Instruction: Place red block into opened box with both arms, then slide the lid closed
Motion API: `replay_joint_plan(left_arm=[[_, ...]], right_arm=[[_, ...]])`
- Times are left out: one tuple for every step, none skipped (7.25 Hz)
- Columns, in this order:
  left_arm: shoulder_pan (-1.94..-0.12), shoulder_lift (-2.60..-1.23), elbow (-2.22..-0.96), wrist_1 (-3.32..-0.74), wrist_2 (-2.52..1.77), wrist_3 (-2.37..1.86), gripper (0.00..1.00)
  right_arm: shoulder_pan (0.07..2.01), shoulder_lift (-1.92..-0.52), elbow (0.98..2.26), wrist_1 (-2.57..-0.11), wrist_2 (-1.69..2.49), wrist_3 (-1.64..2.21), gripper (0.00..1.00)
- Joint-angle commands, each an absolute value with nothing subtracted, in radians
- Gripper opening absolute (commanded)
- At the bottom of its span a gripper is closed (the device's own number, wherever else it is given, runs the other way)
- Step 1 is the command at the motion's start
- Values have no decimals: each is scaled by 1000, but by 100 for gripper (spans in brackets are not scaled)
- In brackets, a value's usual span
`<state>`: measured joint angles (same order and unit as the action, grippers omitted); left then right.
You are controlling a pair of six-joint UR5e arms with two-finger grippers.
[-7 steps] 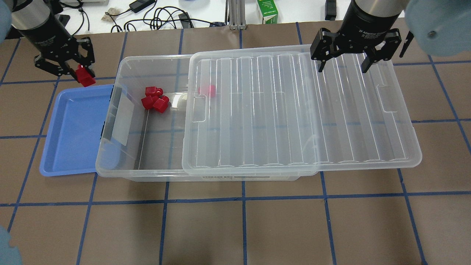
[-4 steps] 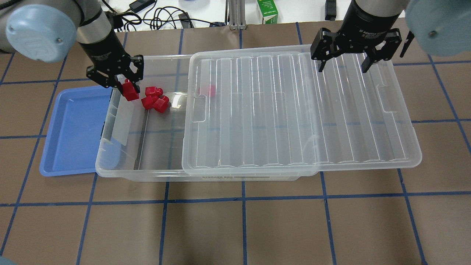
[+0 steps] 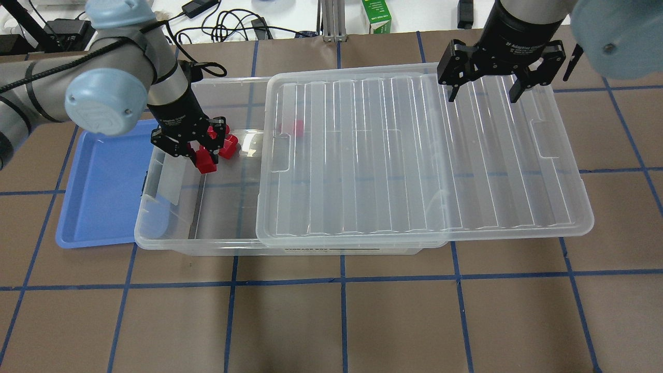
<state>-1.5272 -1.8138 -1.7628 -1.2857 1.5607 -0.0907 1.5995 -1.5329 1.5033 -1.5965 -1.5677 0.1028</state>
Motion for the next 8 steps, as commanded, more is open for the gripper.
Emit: replay_joint_plan(left_arm=[[-1525,-1836,-1857,-1113,1562,-42,5],[-1519,-1836,-1879,-1086,1565,6,5],[-1516,-1839,-1888,-1085,1563,23,5],[-1516,-1842,-1904,-1060,1562,23,5],[-1516,-1851,-1933,-1005,1560,29,5],[-1516,-1864,-1960,-967,1563,29,30],[-1514,-1870,-1960,-939,1565,34,75],[-1513,-1868,-1959,-937,1566,34,97]], right_arm=[[1598,-1532,1503,-1597,-1568,103,100],[1598,-1532,1502,-1595,-1568,103,100],[1591,-1531,1503,-1592,-1569,103,100],[1576,-1531,1502,-1591,-1569,100,100],[1530,-1531,1502,-1591,-1566,63,100],[1460,-1531,1502,-1574,-1566,-21,100],[1378,-1531,1503,-1562,-1568,-125,100],[1288,-1528,1506,-1560,-1566,-244,100]])
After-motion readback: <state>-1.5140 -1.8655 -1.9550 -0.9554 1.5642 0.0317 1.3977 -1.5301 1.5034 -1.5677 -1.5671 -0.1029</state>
